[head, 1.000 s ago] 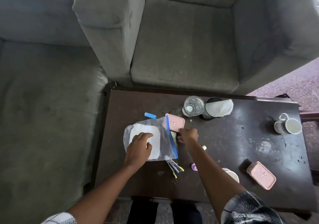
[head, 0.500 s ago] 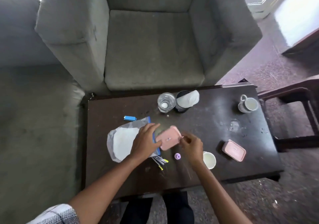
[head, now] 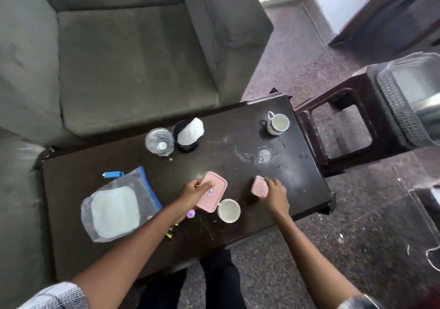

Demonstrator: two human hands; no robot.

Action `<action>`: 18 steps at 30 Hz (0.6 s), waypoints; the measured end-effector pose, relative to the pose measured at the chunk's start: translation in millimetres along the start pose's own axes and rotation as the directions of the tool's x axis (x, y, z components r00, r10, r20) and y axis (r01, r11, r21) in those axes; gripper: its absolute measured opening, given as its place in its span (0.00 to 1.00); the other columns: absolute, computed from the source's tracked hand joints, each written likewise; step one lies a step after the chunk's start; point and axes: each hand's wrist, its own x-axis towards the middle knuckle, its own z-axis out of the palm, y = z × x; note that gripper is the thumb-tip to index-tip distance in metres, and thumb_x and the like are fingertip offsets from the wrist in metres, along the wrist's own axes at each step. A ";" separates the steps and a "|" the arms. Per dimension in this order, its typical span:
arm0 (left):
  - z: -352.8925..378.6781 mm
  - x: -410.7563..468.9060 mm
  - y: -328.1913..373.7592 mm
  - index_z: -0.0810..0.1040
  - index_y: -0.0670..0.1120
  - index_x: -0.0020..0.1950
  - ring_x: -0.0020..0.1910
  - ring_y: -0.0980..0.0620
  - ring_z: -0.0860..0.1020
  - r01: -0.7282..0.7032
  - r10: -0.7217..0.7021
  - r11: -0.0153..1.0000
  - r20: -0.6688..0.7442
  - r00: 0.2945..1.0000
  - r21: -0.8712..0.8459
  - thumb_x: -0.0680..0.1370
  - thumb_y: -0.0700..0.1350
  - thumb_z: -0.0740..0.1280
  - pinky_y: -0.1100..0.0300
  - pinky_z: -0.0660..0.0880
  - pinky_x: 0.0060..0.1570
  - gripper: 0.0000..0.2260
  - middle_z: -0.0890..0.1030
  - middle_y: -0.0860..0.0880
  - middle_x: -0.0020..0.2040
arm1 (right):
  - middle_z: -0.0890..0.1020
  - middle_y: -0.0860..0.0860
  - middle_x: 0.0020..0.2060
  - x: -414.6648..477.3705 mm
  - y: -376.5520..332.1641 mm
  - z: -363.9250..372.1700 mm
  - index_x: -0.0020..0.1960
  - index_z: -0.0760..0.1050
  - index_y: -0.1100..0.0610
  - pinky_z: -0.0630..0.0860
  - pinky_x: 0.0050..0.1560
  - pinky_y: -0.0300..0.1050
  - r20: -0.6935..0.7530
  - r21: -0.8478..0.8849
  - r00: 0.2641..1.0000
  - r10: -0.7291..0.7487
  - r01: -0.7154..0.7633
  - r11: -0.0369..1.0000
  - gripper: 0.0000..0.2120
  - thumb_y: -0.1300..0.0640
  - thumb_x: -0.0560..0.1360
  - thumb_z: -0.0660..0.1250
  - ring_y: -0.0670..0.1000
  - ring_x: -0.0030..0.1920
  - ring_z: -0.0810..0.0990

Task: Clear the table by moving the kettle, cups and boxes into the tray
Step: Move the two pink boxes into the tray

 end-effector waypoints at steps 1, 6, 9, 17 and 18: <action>7.8 2.9 0.9 0.73 0.46 0.40 0.25 0.61 0.76 0.018 -0.019 0.999 -0.020 1.000 -0.031 0.77 0.43 0.66 0.70 0.70 0.24 0.06 0.77 0.50 0.35 | 0.62 0.55 0.72 9.2 12.8 0.1 0.73 0.59 0.53 0.67 0.65 0.53 0.065 -0.167 0.997 -0.042 0.053 0.985 0.30 0.64 0.73 0.62 0.59 0.71 0.63; 38.8 8.6 6.7 0.73 0.46 0.46 0.33 0.54 0.76 0.109 -0.113 0.987 -0.023 0.993 -0.121 0.78 0.47 0.65 0.63 0.71 0.31 0.05 0.78 0.48 0.39 | 0.62 0.54 0.72 32.5 38.3 11.8 0.76 0.47 0.50 0.70 0.61 0.54 0.164 -0.434 0.970 -0.181 0.236 0.869 0.37 0.58 0.74 0.63 0.59 0.67 0.65; 53.2 7.1 14.0 0.74 0.44 0.52 0.37 0.52 0.77 0.116 -0.116 0.979 0.011 0.993 -0.170 0.77 0.49 0.65 0.60 0.72 0.36 0.10 0.80 0.48 0.41 | 0.70 0.54 0.63 35.2 41.8 16.2 0.75 0.52 0.53 0.74 0.53 0.52 0.095 -0.359 0.980 -0.176 0.199 0.912 0.35 0.54 0.73 0.64 0.59 0.61 0.69; 74.2 -40.6 48.2 0.77 0.43 0.55 0.43 0.49 0.79 0.045 -0.015 0.966 0.116 0.993 -0.255 0.77 0.51 0.64 0.53 0.77 0.49 0.14 0.82 0.45 0.47 | 0.73 0.53 0.55 -20.7 13.3 -40.1 0.65 0.67 0.53 0.71 0.56 0.51 -0.105 0.347 0.994 -0.006 0.042 0.937 0.32 0.45 0.64 0.72 0.56 0.60 0.70; 74.8 -49.8 53.3 0.77 0.43 0.58 0.46 0.48 0.80 0.052 -0.005 0.962 0.173 0.985 -0.268 0.77 0.52 0.64 0.49 0.76 0.54 0.16 0.82 0.43 0.49 | 0.74 0.53 0.53 -33.2 11.1 -49.6 0.63 0.68 0.54 0.71 0.56 0.49 -0.121 0.428 0.993 -0.003 0.055 0.902 0.32 0.46 0.63 0.74 0.55 0.59 0.71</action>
